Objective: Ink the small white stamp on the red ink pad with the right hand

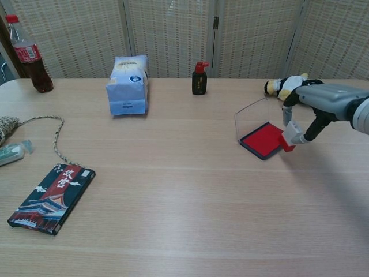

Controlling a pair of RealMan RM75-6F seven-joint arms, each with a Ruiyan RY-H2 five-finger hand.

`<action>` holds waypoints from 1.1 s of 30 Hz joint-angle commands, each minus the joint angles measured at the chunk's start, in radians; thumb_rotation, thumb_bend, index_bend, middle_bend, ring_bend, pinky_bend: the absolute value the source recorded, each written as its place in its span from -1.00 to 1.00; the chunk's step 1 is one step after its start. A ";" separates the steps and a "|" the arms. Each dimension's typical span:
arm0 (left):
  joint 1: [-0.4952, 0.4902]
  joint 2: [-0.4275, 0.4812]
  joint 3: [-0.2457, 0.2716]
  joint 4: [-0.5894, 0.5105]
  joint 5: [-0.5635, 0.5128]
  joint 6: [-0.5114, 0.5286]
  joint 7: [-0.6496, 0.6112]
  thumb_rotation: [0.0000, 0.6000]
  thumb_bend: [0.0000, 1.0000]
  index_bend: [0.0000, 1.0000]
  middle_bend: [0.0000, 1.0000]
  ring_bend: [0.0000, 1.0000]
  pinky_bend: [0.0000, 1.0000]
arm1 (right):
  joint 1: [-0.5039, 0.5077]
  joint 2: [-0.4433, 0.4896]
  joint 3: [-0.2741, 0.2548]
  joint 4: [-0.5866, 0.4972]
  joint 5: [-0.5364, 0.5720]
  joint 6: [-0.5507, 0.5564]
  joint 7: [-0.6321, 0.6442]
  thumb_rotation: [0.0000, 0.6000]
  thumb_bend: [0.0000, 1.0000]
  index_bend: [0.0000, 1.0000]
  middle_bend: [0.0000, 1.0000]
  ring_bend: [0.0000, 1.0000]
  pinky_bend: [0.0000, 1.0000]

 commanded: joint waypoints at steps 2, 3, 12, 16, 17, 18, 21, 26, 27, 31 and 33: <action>0.001 0.004 0.000 0.002 -0.001 0.004 -0.015 1.00 -0.33 -1.00 -1.00 -1.00 -0.80 | 0.020 -0.031 0.006 0.043 0.031 -0.025 -0.003 1.00 -0.47 0.42 -0.56 -0.96 -1.00; 0.001 0.006 0.000 0.003 0.000 0.004 -0.019 1.00 -0.33 -1.00 -1.00 -1.00 -0.80 | 0.025 -0.039 0.007 0.055 0.035 -0.029 -0.003 1.00 -0.47 0.42 -0.55 -0.95 -1.00; -0.012 0.017 0.000 0.021 0.000 -0.005 -0.081 1.00 -0.33 -1.00 -1.00 -1.00 -0.80 | 0.071 -0.105 0.032 0.141 0.067 -0.061 0.009 1.00 -0.47 0.42 -0.54 -0.95 -1.00; -0.018 0.020 -0.003 0.028 -0.005 -0.009 -0.103 1.00 -0.33 -1.00 -1.00 -1.00 -0.80 | 0.081 -0.108 0.042 0.150 0.071 -0.060 0.014 1.00 -0.47 0.42 -0.53 -0.95 -1.00; -0.019 0.020 -0.003 0.029 -0.004 -0.010 -0.106 1.00 -0.33 -1.00 -1.00 -1.00 -0.80 | 0.083 -0.106 0.043 0.152 0.076 -0.063 0.014 1.00 -0.47 0.42 -0.53 -0.95 -1.00; -0.019 0.020 -0.002 0.029 -0.003 -0.009 -0.107 1.00 -0.33 -1.00 -1.00 -1.00 -0.80 | 0.084 -0.106 0.043 0.154 0.080 -0.064 0.013 1.00 -0.47 0.42 -0.53 -0.95 -1.00; -0.018 0.022 -0.001 0.031 0.001 -0.004 -0.113 1.00 -0.33 -1.00 -1.00 -1.00 -0.80 | 0.087 -0.108 0.043 0.164 0.090 -0.069 0.014 1.00 -0.47 0.42 -0.52 -0.95 -1.00; -0.018 0.024 -0.001 0.037 0.004 0.003 -0.125 1.00 -0.33 -1.00 -1.00 -1.00 -0.80 | 0.101 -0.126 0.049 0.196 0.101 -0.082 0.022 1.00 -0.47 0.42 -0.50 -0.95 -1.00; -0.018 0.025 -0.001 0.039 0.003 0.002 -0.128 1.00 -0.33 -1.00 -1.00 -1.00 -0.80 | 0.105 -0.132 0.052 0.206 0.104 -0.088 0.026 1.00 -0.47 0.42 -0.50 -0.95 -1.00; -0.021 0.027 -0.004 0.045 -0.004 0.000 -0.143 1.00 -0.33 -1.00 -1.00 -1.00 -0.80 | 0.119 -0.154 0.056 0.244 0.107 -0.103 0.038 1.00 -0.47 0.42 -0.49 -0.94 -1.00; -0.022 0.029 -0.005 0.049 -0.007 -0.002 -0.152 1.00 -0.33 -1.00 -1.00 -1.00 -0.80 | 0.127 -0.167 0.056 0.268 0.109 -0.114 0.039 1.00 -0.47 0.42 -0.47 -0.94 -1.00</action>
